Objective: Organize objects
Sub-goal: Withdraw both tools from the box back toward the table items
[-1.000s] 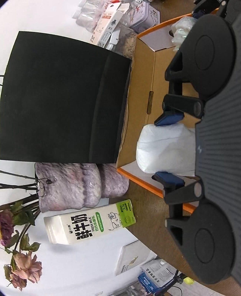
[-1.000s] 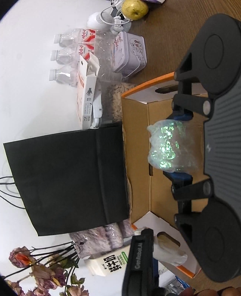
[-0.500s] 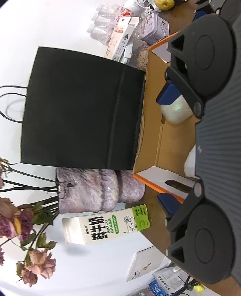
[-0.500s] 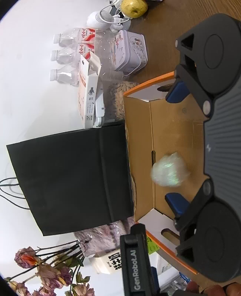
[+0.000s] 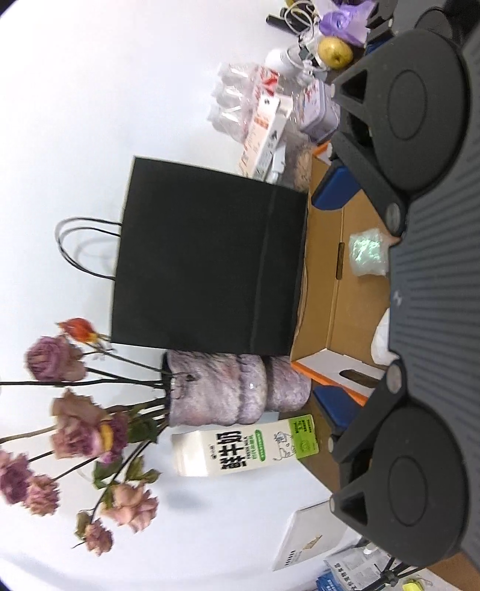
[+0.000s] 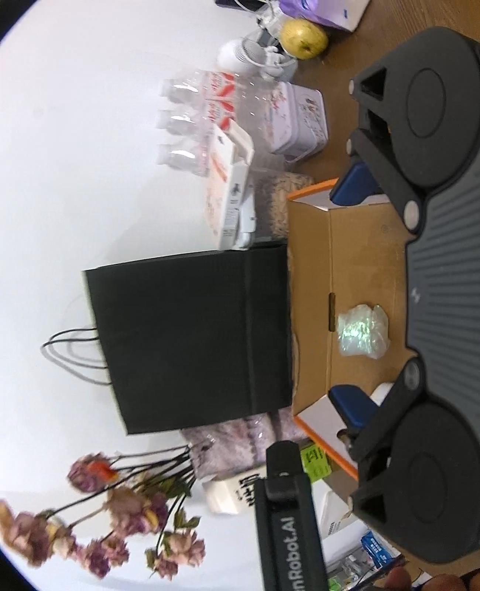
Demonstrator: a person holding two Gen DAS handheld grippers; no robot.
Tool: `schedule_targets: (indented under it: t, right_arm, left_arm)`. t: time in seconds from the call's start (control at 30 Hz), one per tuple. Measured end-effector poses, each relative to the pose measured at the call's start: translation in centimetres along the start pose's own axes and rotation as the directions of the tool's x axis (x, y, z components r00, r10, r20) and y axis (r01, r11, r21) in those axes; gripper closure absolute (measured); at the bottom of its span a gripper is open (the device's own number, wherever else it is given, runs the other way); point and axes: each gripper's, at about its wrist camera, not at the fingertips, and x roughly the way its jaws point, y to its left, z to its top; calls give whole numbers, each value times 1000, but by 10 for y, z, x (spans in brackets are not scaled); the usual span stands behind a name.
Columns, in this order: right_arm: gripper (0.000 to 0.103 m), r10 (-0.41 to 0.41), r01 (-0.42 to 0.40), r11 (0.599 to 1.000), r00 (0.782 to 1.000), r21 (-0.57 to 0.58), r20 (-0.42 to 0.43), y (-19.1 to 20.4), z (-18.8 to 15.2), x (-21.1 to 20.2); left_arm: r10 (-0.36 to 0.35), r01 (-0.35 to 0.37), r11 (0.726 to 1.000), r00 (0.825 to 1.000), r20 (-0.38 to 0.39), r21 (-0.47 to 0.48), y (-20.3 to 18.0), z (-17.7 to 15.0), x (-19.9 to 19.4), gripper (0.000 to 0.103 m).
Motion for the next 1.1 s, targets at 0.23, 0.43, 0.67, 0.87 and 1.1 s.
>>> schedule_targets:
  t: [0.23, 0.43, 0.67, 0.87, 1.1]
  right_arm:
    - [0, 2, -1, 1000, 998, -11, 60, -1, -5, -54]
    - [0, -1, 3, 1000, 996, -15, 88, -1, -16, -95]
    - [0, -13, 18, 999, 993, -38, 113, 3, -32, -140]
    - [0, -8, 17, 998, 992, -68, 129, 10, -52, -177]
    - [0, 9, 2, 996, 992, -89, 127, 16, -76, -212]
  left_arm:
    - [-31, 32, 999, 999, 43, -5, 5, -9, -57, 0]
    - [-63, 63, 998, 995, 73, 11, 8, -23, -102, 0]
    - [-85, 84, 996, 994, 74, 10, 13, -37, -139, 0]
    - [-85, 84, 996, 995, 55, 12, 18, -52, -166, 0]
    - [-100, 99, 995, 994, 45, 10, 26, -74, -195, 0]
